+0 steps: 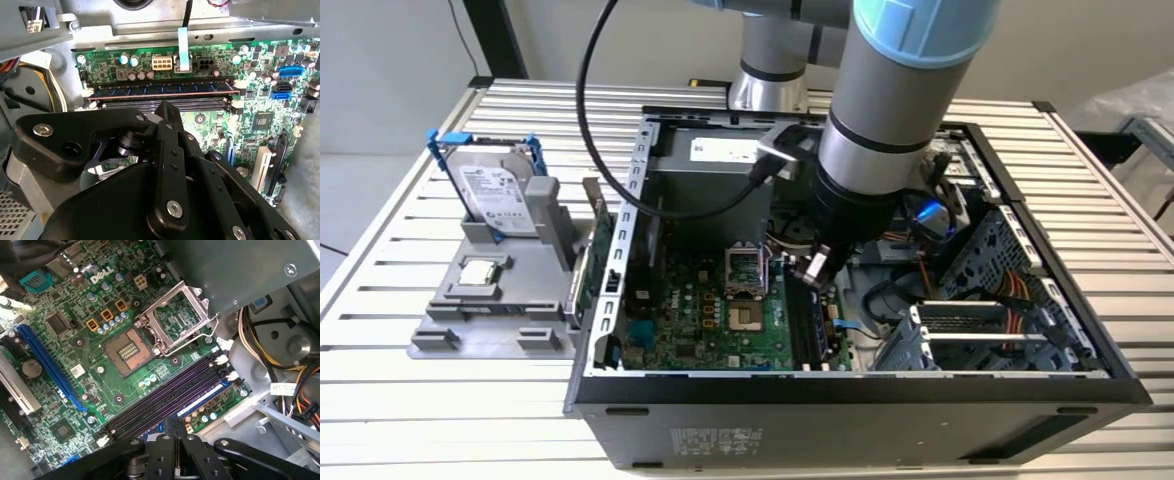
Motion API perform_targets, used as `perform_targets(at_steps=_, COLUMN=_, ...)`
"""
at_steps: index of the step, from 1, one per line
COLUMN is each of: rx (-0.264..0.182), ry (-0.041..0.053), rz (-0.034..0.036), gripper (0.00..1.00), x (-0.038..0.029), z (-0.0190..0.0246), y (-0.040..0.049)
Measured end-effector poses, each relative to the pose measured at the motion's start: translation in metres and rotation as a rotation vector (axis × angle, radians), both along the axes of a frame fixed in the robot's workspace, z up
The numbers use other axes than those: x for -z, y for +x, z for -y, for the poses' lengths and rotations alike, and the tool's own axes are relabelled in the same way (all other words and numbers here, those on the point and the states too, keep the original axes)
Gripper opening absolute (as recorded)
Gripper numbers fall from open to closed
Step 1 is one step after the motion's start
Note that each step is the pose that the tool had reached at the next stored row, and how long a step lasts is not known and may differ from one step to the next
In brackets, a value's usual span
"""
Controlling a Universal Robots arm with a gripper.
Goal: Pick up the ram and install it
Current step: 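Press down the ram until it locks into place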
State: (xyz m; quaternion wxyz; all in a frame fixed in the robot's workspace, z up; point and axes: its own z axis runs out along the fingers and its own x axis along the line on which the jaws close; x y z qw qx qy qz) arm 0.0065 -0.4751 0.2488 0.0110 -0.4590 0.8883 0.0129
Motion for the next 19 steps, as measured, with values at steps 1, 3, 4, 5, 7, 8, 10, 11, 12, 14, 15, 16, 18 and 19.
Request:
perform_targets(at_steps=1, rx=-0.008, ry=0.0001, rz=0.0000, gripper=0.00, x=0.0000, z=-0.0001, y=0.0000)
perform_targets(at_steps=3, rx=-0.024, ry=0.0001, rz=0.0000, gripper=0.00, x=0.0000, z=-0.0004, y=0.0000)
perform_targets(at_steps=4, rx=-0.032, ry=0.0001, rz=0.0001, gripper=0.00, x=0.0000, z=-0.0007, y=0.0000)
perform_targets(at_steps=5, rx=-0.039, ry=0.0000, rz=0.0001, gripper=0.00, x=0.0000, z=-0.0009, y=0.0000)
perform_targets(at_steps=7, rx=-0.054, ry=0.0000, rz=0.0000, gripper=0.00, x=0.0000, z=-0.0012, y=0.0000)
perform_targets(at_steps=8, rx=-0.062, ry=0.0001, rz=0.0001, gripper=0.00, x=0.0001, z=-0.0013, y=0.0000)
perform_targets(at_steps=10, rx=-0.078, ry=0.0000, rz=0.0000, gripper=0.00, x=0.0000, z=-0.0015, y=0.0000)
perform_targets(at_steps=11, rx=-0.087, ry=0.0001, rz=0.0000, gripper=0.00, x=0.0000, z=-0.0015, y=0.0000)
perform_targets(at_steps=12, rx=-0.096, ry=0.0001, rz=0.0001, gripper=0.00, x=0.0000, z=-0.0015, y=-0.0001)
perform_targets(at_steps=14, rx=-0.115, ry=0.0001, rz=0.0001, gripper=0.00, x=0.0000, z=-0.0016, y=-0.0001)
perform_targets(at_steps=15, rx=-0.124, ry=0.0000, rz=0.0000, gripper=0.00, x=0.0000, z=-0.0016, y=-0.0001)
perform_targets(at_steps=16, rx=-0.131, ry=0.0001, rz=0.0000, gripper=0.00, x=0.0000, z=-0.0016, y=0.0000)
perform_targets(at_steps=18, rx=-0.140, ry=0.0001, rz=0.0001, gripper=0.00, x=0.0000, z=-0.0016, y=0.0000)
perform_targets(at_steps=19, rx=-0.144, ry=0.0001, rz=0.0000, gripper=0.00, x=0.0000, z=-0.0016, y=0.0000)
